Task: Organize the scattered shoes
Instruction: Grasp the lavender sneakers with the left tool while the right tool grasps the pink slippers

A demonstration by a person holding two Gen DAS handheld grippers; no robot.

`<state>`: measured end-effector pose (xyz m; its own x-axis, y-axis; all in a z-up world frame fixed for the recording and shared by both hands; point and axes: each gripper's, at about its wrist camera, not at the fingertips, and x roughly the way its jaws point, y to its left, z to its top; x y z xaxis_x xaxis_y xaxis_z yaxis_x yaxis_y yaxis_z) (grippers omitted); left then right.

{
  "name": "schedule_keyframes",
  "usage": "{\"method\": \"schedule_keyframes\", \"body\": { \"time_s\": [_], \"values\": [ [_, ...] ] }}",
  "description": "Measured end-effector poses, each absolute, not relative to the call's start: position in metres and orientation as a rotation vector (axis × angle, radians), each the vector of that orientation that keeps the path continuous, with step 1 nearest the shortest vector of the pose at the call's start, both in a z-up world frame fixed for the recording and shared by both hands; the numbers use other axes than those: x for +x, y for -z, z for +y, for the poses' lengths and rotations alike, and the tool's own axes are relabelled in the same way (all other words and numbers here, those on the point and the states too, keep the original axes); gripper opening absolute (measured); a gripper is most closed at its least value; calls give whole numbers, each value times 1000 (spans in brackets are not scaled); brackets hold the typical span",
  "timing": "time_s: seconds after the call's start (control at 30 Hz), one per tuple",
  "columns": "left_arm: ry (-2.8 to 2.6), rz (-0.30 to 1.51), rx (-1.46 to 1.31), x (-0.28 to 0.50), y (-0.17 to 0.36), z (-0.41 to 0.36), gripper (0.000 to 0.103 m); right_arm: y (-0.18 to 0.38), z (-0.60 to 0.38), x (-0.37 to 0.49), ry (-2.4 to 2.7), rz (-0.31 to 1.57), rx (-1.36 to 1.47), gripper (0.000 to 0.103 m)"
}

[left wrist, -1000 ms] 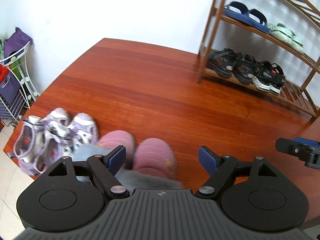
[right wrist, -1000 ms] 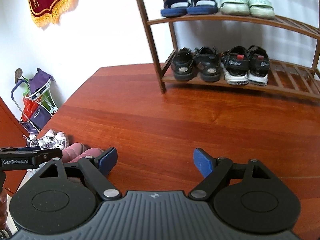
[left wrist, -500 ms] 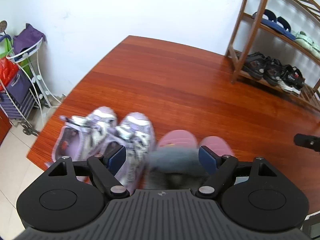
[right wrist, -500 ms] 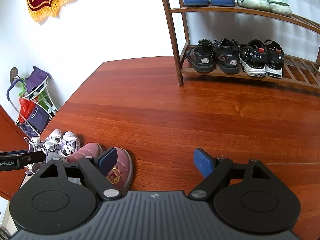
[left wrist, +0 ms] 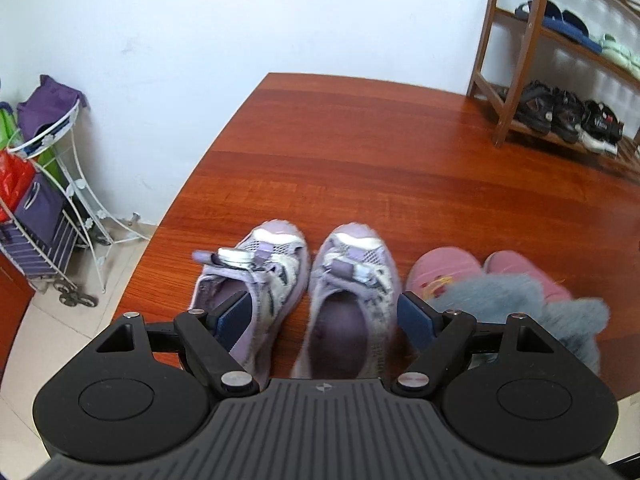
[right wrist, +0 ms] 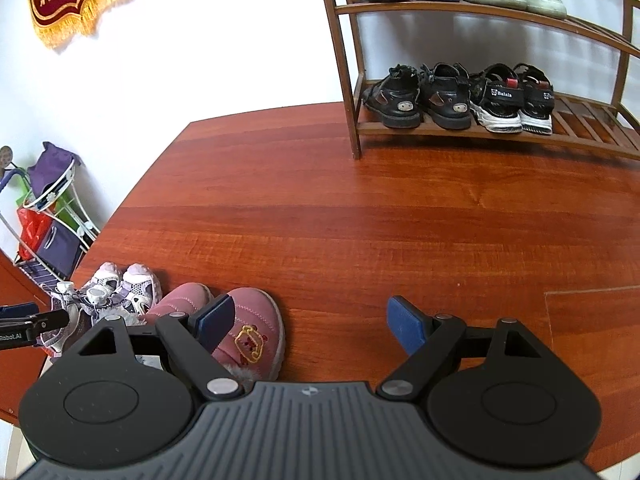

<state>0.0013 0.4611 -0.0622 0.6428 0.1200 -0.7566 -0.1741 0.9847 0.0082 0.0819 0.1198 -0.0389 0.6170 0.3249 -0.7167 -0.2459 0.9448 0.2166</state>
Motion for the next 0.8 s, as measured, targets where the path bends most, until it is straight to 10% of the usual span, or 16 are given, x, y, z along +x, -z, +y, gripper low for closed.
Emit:
{"method": "schedule_keyframes", "body": {
  "time_s": [0.4,0.8],
  "values": [
    [-88,940,-78,19,109,495,79,45,130,61,-245,862,116,88],
    [-51,956,-82,46,125,497,33,45,129,51,-179,862,124,88]
  ]
}}
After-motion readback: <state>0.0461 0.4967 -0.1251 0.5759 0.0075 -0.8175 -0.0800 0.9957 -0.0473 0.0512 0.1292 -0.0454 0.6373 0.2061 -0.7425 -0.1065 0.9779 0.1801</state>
